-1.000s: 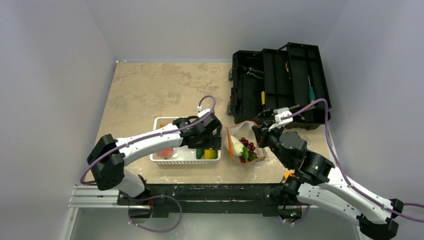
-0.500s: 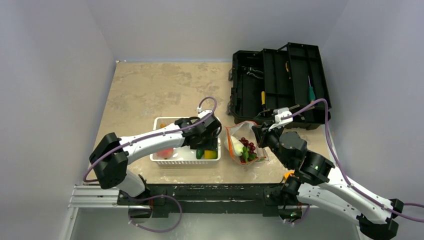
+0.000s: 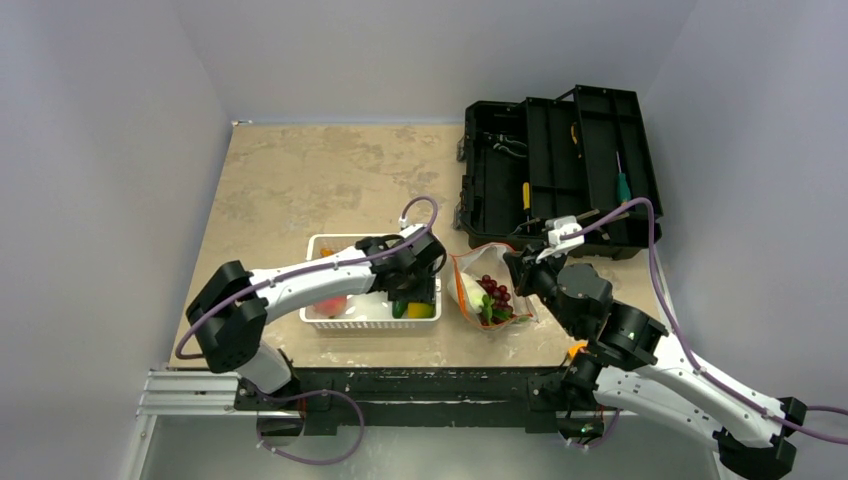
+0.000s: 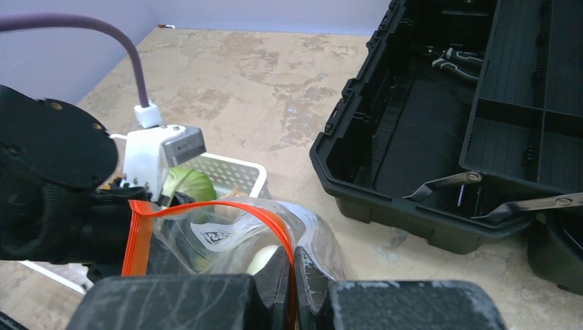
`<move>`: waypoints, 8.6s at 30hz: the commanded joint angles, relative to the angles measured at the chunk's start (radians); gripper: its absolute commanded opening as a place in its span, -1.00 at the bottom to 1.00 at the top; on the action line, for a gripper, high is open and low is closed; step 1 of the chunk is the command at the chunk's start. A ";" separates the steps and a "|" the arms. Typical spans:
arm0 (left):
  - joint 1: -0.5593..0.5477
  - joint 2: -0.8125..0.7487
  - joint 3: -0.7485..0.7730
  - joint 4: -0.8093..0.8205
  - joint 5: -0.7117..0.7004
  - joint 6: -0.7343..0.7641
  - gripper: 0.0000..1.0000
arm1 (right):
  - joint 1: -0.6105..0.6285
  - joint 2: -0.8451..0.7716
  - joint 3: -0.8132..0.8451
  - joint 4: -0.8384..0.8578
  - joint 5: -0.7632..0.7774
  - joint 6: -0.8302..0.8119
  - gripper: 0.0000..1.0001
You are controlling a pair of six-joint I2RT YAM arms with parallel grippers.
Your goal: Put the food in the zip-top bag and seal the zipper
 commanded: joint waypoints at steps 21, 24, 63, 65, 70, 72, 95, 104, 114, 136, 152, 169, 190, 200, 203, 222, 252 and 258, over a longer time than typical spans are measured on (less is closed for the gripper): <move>0.002 -0.619 -0.018 0.266 0.266 0.029 -0.57 | 0.003 0.007 0.002 0.054 -0.001 -0.002 -1.00; -0.020 -0.593 -0.007 0.379 0.353 0.005 -0.57 | 0.002 0.010 -0.004 0.057 0.000 0.001 -1.00; -0.089 -0.361 0.138 0.292 0.208 0.068 0.77 | 0.002 -0.004 0.004 0.044 -0.009 0.003 -1.00; -0.087 -0.411 0.111 0.250 0.183 0.079 0.77 | 0.002 -0.002 0.009 0.041 -0.008 0.002 -1.00; -0.074 -0.572 0.040 0.179 0.104 0.074 0.80 | 0.003 -0.004 -0.004 0.057 -0.008 -0.004 -1.00; -0.067 -0.624 0.031 0.138 0.073 0.081 0.82 | 0.002 0.003 -0.005 0.063 -0.008 -0.001 -1.00; 0.096 -0.523 -0.096 -0.373 -0.374 0.016 0.82 | 0.002 0.036 -0.005 0.070 -0.011 -0.004 -1.00; 0.138 -0.369 -0.112 -0.336 -0.410 0.046 0.85 | 0.002 0.048 -0.005 0.071 -0.016 0.001 -1.00; 0.169 -0.233 -0.129 -0.281 -0.433 0.090 0.88 | 0.003 0.065 0.000 0.074 -0.012 -0.001 -1.00; 0.193 -0.107 -0.162 -0.336 -0.504 0.015 0.98 | 0.002 0.068 -0.008 0.079 -0.018 -0.002 -1.00; 0.260 -0.241 -0.171 -0.235 -0.290 0.132 -0.11 | 0.002 0.077 0.005 0.079 -0.019 -0.008 -1.00; 0.261 -0.730 -0.116 0.098 0.365 0.156 -0.29 | 0.002 0.091 0.002 0.091 -0.019 -0.008 -1.00; -0.093 -0.287 0.100 0.360 0.139 0.171 -0.23 | 0.002 0.067 0.004 0.074 -0.013 -0.003 -1.00; -0.158 -0.146 0.275 0.140 -0.088 0.235 0.50 | 0.002 0.078 -0.002 0.086 -0.015 -0.001 -1.00; -0.158 -0.127 0.296 0.101 -0.119 0.238 0.66 | 0.002 0.075 -0.002 0.083 -0.014 0.003 -1.00; -0.149 -0.423 0.206 0.067 -0.048 0.317 0.82 | 0.002 0.074 0.002 0.081 -0.015 -0.003 -1.00; 0.194 -0.537 -0.211 0.122 0.025 -0.001 0.83 | 0.002 0.063 -0.004 0.085 -0.026 -0.005 -1.00; 0.224 -0.415 -0.159 0.211 0.125 0.043 0.74 | 0.002 0.077 0.000 0.089 -0.029 -0.007 -1.00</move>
